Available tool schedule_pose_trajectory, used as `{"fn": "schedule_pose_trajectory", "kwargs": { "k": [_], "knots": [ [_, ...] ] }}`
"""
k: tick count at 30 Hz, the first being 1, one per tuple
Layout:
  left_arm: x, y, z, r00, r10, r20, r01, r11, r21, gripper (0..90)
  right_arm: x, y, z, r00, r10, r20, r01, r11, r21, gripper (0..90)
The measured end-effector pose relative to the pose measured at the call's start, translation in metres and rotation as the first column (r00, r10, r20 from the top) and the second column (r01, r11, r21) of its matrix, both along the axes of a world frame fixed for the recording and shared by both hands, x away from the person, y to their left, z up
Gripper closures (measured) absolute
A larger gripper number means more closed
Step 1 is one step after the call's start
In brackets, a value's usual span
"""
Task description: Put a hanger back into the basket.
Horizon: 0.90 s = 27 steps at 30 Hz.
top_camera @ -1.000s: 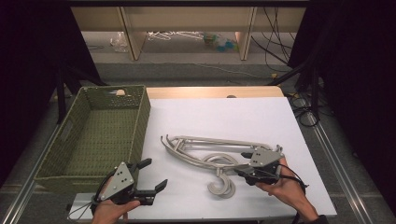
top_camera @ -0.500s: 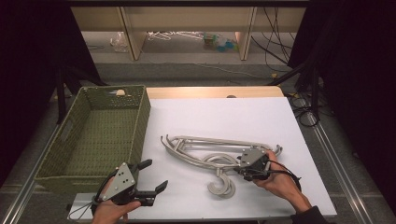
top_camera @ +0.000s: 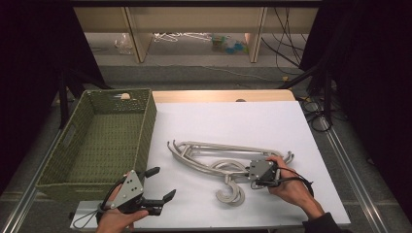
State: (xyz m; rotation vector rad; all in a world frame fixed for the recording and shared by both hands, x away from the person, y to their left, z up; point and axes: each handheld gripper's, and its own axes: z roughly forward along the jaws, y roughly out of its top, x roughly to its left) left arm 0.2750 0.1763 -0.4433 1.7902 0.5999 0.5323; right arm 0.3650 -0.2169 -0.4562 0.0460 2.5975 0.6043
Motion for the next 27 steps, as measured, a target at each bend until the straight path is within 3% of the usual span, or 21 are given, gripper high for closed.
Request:
{"fn": "schedule_pose_trajectory", "kwargs": {
  "k": [2,3,4,8,10,14,15,16,20,22,23,24,25,27],
  "knots": [
    [0.000,0.000,0.000,1.0000,-0.005,0.002,0.005,1.0000,0.001,15.9,-0.001,0.001,0.001,1.0000,0.006,0.006,-0.006,1.000,-0.009,76.9],
    [0.001,0.000,0.001,1.0000,-0.001,0.001,0.001,1.0000,-0.007,15.9,-0.002,0.001,0.003,0.9994,0.018,0.030,-0.017,1.000,-0.015,77.4],
    [0.001,0.000,0.001,1.0000,0.000,0.002,0.000,1.0000,-0.005,16.0,-0.002,0.000,0.008,0.9944,0.069,0.080,-0.066,0.997,-0.043,78.7],
    [0.000,-0.001,0.001,1.0000,-0.007,0.002,0.007,1.0000,0.002,16.0,-0.003,-0.001,0.015,0.9905,0.099,0.096,-0.095,0.995,-0.042,79.9],
    [0.000,0.000,0.001,1.0000,-0.008,0.006,0.008,1.0000,0.002,16.2,-0.006,-0.001,0.021,0.9821,0.131,0.135,-0.123,0.990,-0.064,81.2],
    [0.000,0.000,0.001,1.0000,-0.003,0.007,0.003,1.0000,0.004,16.2,-0.010,-0.001,0.028,0.9743,0.161,0.157,-0.153,0.986,-0.061,81.7],
    [0.000,0.000,0.002,0.9999,0.001,0.010,-0.001,1.0000,-0.002,16.4,-0.012,-0.001,0.033,0.9654,0.177,0.191,-0.167,0.984,-0.066,82.2],
    [0.000,0.000,0.001,0.9999,0.001,0.014,-0.001,1.0000,0.006,16.4,-0.013,-0.001,0.035,0.9629,0.182,0.199,-0.172,0.983,-0.065,82.2],
    [0.000,0.001,0.001,0.9998,0.005,0.021,-0.006,0.9996,0.028,16.4,-0.018,-0.001,0.041,0.9582,0.206,0.198,-0.201,0.978,-0.046,82.2],
    [0.000,0.000,0.002,0.9996,0.013,0.025,-0.013,0.9998,0.015,16.7,-0.024,0.000,0.043,0.9597,0.211,0.185,-0.211,0.977,-0.021,82.2],
    [0.000,0.000,0.001,0.9994,0.010,0.034,-0.011,0.9996,0.028,16.8,-0.025,0.001,0.044,0.9535,0.237,0.186,-0.236,0.971,-0.027,82.2],
    [-0.001,-0.001,0.001,0.9994,0.009,0.032,-0.011,0.9991,0.041,16.8,-0.031,0.002,0.044,0.9572,0.234,0.171,-0.231,0.972,-0.034,82.2],
    [-0.002,-0.001,0.000,0.9992,0.005,0.039,-0.007,0.9982,0.060,16.9,-0.037,0.003,0.043,0.9741,0.181,0.135,-0.180,0.983,-0.022,82.2],
    [-0.002,-0.006,0.002,0.9991,0.009,0.042,-0.011,0.9987,0.050,17.0,-0.038,0.003,0.043,0.9700,0.197,0.143,-0.195,0.980,-0.026,82.2]
  ]
}}
